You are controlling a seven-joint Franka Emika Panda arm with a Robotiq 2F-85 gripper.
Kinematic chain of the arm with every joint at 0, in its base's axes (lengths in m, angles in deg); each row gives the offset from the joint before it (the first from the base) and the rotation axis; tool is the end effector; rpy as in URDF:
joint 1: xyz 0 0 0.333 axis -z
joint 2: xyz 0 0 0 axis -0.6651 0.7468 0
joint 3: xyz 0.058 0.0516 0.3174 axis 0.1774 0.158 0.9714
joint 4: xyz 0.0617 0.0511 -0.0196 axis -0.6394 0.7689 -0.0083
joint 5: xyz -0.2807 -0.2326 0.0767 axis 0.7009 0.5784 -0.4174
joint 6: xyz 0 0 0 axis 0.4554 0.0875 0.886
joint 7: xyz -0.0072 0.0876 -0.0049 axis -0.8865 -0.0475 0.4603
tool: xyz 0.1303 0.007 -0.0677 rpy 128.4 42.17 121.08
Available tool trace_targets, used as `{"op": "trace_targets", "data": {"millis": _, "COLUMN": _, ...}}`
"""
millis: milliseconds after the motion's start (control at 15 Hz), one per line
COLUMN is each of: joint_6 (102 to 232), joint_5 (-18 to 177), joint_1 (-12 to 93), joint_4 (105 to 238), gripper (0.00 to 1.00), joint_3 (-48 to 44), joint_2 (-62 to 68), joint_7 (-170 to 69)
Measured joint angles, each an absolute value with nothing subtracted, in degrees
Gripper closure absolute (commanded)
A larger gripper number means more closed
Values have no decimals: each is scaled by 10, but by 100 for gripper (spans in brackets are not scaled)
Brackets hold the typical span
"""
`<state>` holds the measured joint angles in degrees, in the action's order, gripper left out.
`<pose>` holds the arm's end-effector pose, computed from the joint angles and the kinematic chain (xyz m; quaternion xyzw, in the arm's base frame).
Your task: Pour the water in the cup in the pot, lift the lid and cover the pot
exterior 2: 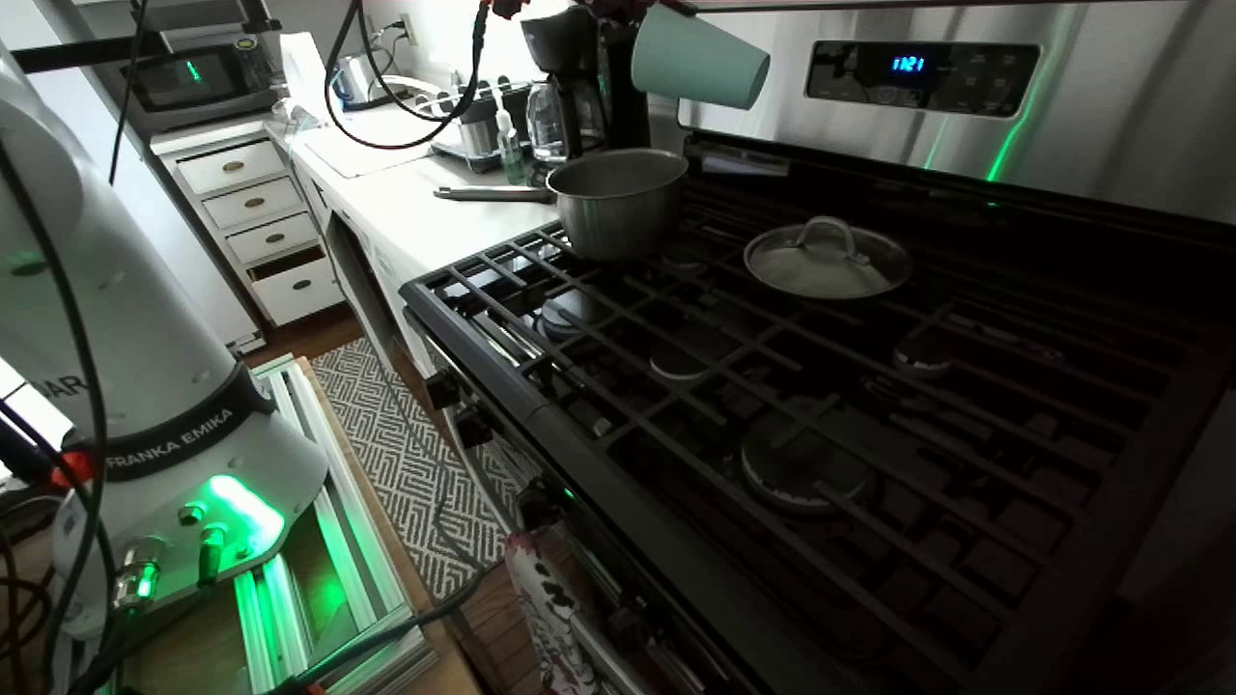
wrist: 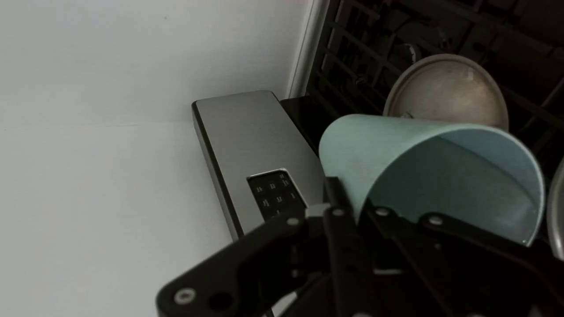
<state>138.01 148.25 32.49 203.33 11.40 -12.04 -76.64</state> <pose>0.5220 0.0563 0.4073 0.8219 0.1645 0.0894 0.5380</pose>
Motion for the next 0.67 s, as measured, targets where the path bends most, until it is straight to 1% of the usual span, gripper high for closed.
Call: {"op": "trace_targets", "data": {"millis": 667, "joint_6": 1365, "joint_5": 1500, "joint_1": 323, "joint_4": 2033, "gripper": 99, "joint_3": 120, "joint_2": -115, "joint_7": -781}}
